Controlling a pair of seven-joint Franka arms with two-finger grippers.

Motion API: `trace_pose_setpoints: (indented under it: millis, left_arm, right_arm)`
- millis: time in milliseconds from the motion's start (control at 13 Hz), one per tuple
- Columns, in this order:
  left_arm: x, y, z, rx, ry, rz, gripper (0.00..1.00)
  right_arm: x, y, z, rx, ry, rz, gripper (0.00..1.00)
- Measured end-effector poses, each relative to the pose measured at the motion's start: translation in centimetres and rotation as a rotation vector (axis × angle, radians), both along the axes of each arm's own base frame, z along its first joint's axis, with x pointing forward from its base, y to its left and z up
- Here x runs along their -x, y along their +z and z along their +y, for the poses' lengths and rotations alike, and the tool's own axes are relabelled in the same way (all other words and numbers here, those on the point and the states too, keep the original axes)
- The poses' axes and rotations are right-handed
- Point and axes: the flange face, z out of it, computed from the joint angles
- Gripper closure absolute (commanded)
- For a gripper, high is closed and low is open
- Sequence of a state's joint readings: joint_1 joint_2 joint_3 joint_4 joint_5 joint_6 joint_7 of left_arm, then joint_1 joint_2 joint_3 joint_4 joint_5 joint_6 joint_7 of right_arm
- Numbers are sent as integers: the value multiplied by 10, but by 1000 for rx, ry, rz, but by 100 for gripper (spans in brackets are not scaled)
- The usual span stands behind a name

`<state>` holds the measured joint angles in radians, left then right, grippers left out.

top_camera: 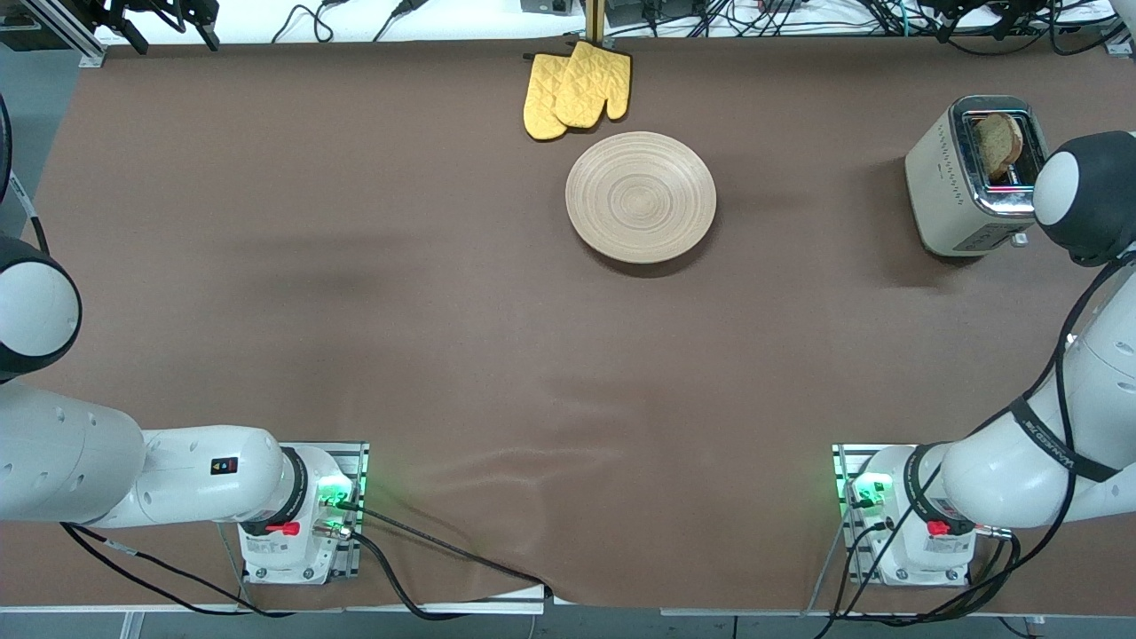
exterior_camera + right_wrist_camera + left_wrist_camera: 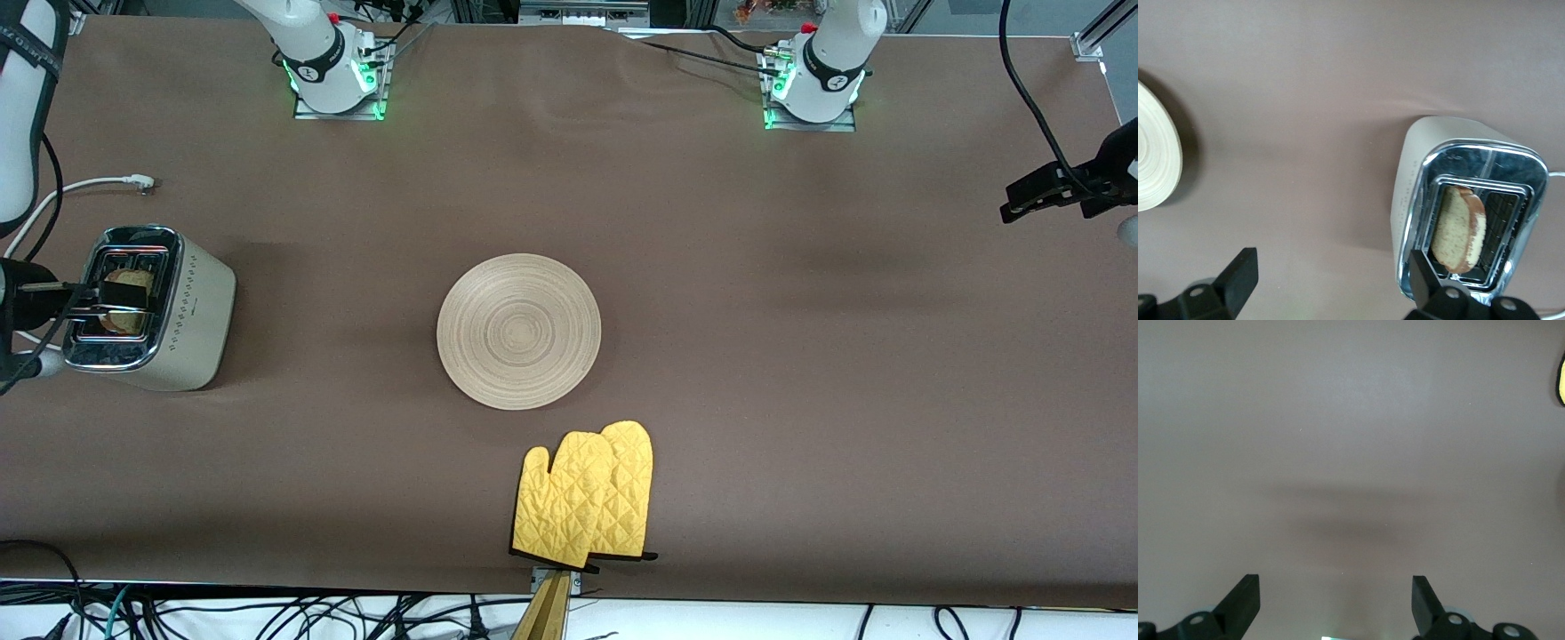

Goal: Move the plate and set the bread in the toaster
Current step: 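Open the right gripper and raise it away from the toaster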

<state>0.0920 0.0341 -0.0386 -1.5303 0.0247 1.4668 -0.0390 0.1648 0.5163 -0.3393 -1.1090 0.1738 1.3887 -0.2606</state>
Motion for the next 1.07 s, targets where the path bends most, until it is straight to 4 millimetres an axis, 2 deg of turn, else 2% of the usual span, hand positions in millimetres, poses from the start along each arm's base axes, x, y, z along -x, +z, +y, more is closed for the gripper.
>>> trace_pose_setpoints:
  millis: [230, 537, 690, 920, 1074]
  left_arm:
    - [0, 0, 0, 0, 0, 0, 0]
    - [0, 0, 0, 0, 0, -1, 0]
    - [0, 0, 0, 0, 0, -1, 0]
    - [0, 1, 0, 0, 1, -1, 0]
    - [0, 1, 0, 0, 1, -2, 0]
  right_arm:
    - [3, 15, 25, -11, 45, -22, 0]
    - [7, 33, 41, 6, 107, -76, 0]
    - [12, 43, 33, 6, 101, -140, 0]
    - [32, 60, 4, -7, 60, -186, 0]
    - [47, 71, 1, -3, 61, -191, 0]
